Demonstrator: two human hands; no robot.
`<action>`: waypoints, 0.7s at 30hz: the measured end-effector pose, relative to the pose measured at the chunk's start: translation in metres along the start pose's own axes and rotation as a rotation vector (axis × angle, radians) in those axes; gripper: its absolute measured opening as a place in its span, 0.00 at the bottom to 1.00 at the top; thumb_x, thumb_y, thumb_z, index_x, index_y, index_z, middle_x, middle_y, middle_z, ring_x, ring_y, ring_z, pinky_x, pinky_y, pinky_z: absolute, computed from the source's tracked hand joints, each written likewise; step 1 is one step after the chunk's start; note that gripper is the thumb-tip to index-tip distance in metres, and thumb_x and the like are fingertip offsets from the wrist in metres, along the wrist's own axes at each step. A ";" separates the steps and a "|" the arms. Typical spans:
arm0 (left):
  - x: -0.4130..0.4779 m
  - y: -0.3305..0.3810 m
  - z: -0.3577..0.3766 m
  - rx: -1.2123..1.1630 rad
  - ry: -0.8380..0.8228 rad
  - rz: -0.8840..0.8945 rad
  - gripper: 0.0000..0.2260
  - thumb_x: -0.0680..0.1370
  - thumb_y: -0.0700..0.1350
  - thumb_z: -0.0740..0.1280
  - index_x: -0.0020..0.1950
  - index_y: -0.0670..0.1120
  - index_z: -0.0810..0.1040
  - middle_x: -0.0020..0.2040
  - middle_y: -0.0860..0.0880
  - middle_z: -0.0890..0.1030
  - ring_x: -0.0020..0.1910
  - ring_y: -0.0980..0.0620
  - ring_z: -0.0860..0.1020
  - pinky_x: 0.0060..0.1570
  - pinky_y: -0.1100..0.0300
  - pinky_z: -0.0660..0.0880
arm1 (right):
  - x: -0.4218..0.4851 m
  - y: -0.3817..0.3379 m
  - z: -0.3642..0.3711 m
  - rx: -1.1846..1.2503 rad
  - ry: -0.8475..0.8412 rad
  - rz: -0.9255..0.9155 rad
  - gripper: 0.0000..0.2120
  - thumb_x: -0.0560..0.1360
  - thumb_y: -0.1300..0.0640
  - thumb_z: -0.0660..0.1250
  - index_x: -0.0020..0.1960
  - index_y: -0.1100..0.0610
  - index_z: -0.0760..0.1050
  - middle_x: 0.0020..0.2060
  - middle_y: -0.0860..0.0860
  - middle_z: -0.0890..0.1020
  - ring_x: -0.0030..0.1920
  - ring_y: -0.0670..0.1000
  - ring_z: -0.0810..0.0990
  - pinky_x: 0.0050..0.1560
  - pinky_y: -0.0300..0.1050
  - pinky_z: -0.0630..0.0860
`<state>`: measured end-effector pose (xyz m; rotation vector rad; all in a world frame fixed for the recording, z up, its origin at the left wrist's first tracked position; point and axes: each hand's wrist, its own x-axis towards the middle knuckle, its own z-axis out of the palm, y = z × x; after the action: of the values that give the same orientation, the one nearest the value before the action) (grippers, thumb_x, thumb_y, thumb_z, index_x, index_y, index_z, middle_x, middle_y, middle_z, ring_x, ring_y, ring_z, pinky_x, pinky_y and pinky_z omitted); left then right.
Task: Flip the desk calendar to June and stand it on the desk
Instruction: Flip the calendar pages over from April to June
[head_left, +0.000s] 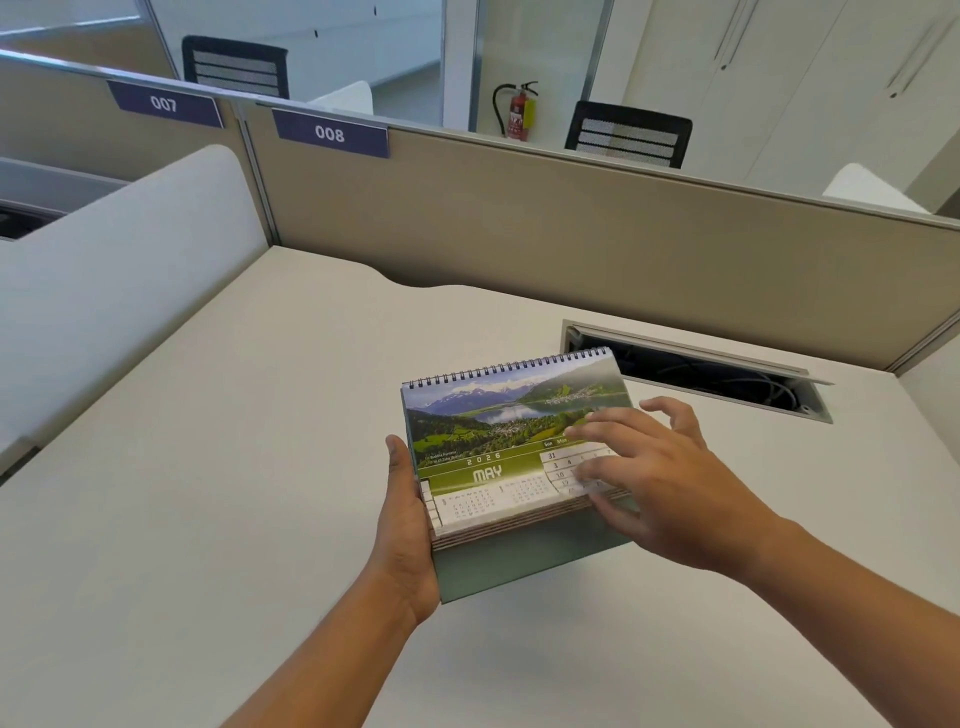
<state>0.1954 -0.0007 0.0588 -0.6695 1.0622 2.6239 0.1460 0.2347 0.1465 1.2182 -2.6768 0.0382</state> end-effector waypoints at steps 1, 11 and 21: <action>0.000 0.002 -0.001 0.001 -0.001 -0.002 0.39 0.72 0.78 0.51 0.60 0.52 0.86 0.57 0.37 0.88 0.53 0.33 0.86 0.44 0.40 0.85 | 0.000 0.000 0.000 0.012 0.048 -0.016 0.06 0.72 0.52 0.71 0.49 0.50 0.83 0.59 0.48 0.83 0.63 0.52 0.76 0.64 0.59 0.61; -0.005 0.003 -0.001 0.085 0.018 0.019 0.43 0.64 0.80 0.53 0.62 0.53 0.85 0.57 0.36 0.88 0.52 0.33 0.87 0.47 0.39 0.85 | 0.009 0.002 -0.015 0.052 0.213 0.040 0.05 0.68 0.57 0.76 0.38 0.55 0.81 0.39 0.49 0.83 0.43 0.55 0.79 0.49 0.50 0.68; -0.013 0.000 -0.001 0.123 -0.006 0.023 0.34 0.68 0.74 0.61 0.56 0.50 0.88 0.57 0.37 0.88 0.53 0.33 0.87 0.46 0.41 0.86 | 0.046 0.027 -0.078 0.022 0.494 0.120 0.07 0.74 0.52 0.71 0.41 0.55 0.82 0.41 0.53 0.84 0.44 0.58 0.79 0.47 0.57 0.72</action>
<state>0.2070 -0.0018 0.0644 -0.6257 1.2257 2.5525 0.1097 0.2260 0.2334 0.9050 -2.3111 0.3401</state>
